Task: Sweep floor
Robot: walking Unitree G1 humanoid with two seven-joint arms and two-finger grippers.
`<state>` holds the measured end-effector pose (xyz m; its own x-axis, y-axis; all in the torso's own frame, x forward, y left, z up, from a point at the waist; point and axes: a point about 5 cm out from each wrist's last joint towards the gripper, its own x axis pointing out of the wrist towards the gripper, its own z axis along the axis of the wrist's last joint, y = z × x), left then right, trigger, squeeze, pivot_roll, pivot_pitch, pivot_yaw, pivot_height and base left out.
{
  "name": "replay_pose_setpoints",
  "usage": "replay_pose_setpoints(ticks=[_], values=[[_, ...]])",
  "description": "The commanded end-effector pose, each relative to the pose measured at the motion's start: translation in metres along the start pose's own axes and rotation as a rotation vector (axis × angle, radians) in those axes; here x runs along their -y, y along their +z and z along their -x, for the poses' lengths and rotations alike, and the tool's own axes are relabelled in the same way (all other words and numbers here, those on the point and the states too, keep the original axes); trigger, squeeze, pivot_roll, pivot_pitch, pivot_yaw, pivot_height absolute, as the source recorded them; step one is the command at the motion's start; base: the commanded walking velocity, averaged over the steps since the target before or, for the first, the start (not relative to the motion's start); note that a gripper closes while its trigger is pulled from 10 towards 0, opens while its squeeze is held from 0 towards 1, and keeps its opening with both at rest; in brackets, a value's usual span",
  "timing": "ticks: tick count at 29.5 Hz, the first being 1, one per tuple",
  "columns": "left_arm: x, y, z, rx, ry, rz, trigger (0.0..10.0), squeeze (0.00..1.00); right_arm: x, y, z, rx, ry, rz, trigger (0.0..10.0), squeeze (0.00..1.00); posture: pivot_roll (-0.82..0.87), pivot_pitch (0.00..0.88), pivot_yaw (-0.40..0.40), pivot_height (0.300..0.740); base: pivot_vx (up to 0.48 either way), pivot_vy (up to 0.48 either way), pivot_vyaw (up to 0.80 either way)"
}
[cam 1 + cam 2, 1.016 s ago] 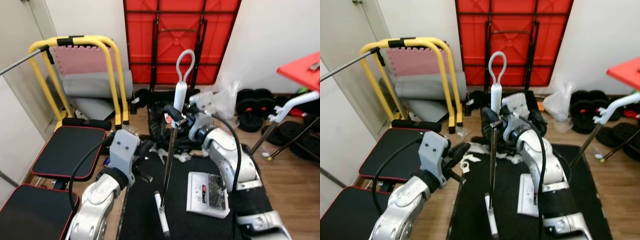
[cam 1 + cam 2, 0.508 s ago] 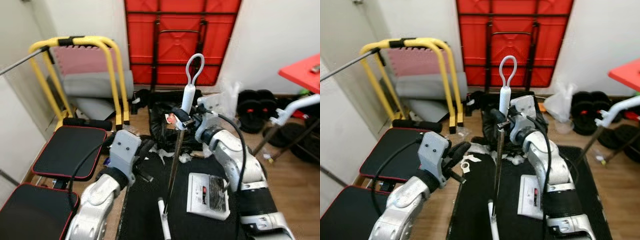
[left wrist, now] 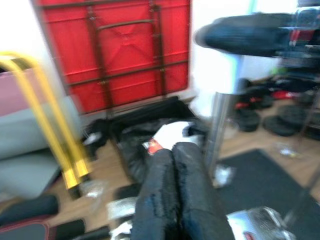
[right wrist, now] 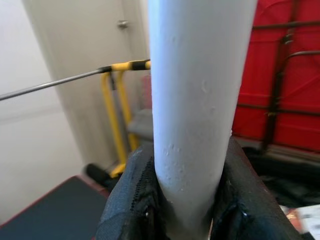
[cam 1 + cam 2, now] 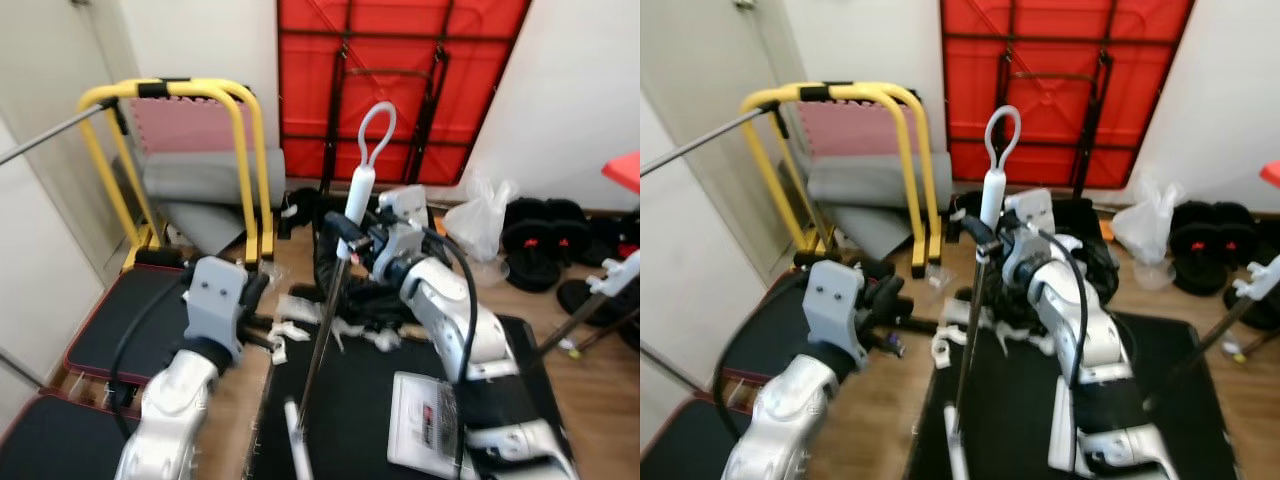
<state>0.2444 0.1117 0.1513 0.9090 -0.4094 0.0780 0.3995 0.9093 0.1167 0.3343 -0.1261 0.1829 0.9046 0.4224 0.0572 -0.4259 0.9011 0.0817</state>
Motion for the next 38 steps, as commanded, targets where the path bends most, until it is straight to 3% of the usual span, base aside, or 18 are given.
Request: replay_pose_setpoints(ticks=[1, 17, 23, 29, 30, 32, 34, 38], values=[[-0.006, 0.0, 0.003, 0.0, 0.026, -0.011, 10.0, 0.0, -0.006, 0.017, -0.004, 0.067, 0.022, 0.039, 10.0, 0.0, -0.11, 0.0, -0.049, 0.74, 0.364, 0.0, 0.0], [-0.005, 0.001, 0.002, 0.002, 0.018, -0.016, 10.0, 0.0, -0.017, 0.031, -0.008, 0.103, 0.093, 0.102, 10.0, 0.0, -0.11, 0.0, -0.045, 0.74, 0.358, 0.0, 0.0], [-0.003, 0.001, 0.002, 0.002, 0.013, -0.013, 10.0, 0.0, -0.021, 0.037, -0.01, 0.109, 0.119, 0.084, 10.0, 0.0, -0.11, 0.0, -0.042, 0.74, 0.3, 0.0, 0.0], [0.0, 0.003, 0.005, 0.005, -0.01, 0.003, 10.0, 0.0, -0.024, 0.04, -0.021, 0.073, -0.006, 0.02, 10.0, 0.0, -0.1, 0.016, -0.043, 0.74, 0.0, 0.0, 0.0], [0.002, 0.003, 0.007, 0.002, -0.017, 0.004, 10.0, 0.0, -0.021, 0.04, -0.023, 0.078, -0.038, -0.05, 10.0, 0.0, -0.1, 0.034, -0.044, 0.74, 0.0, 0.0, 0.0], [0.003, 0.003, 0.008, 0.001, -0.022, 0.005, 10.0, 0.0, -0.02, 0.039, -0.025, 0.081, -0.058, -0.1, 10.0, 0.0, -0.1, 0.034, -0.044, 0.74, 0.0, 0.0, 0.0], [0.006, 0.005, 0.011, -0.002, -0.034, 0.011, 10.0, 0.0, -0.016, 0.041, -0.026, 0.122, -0.112, -0.161, 10.0, 0.0, -0.1, 0.059, -0.046, 0.74, 0.0, 0.0, 0.0], [0.01, 0.006, 0.014, -0.006, -0.048, 0.023, 10.0, 0.0, -0.015, 0.046, -0.026, 0.196, -0.115, -0.166, 10.0, 0.0, -0.09, 0.078, -0.045, 0.74, 0.0, 0.0, 0.0]])
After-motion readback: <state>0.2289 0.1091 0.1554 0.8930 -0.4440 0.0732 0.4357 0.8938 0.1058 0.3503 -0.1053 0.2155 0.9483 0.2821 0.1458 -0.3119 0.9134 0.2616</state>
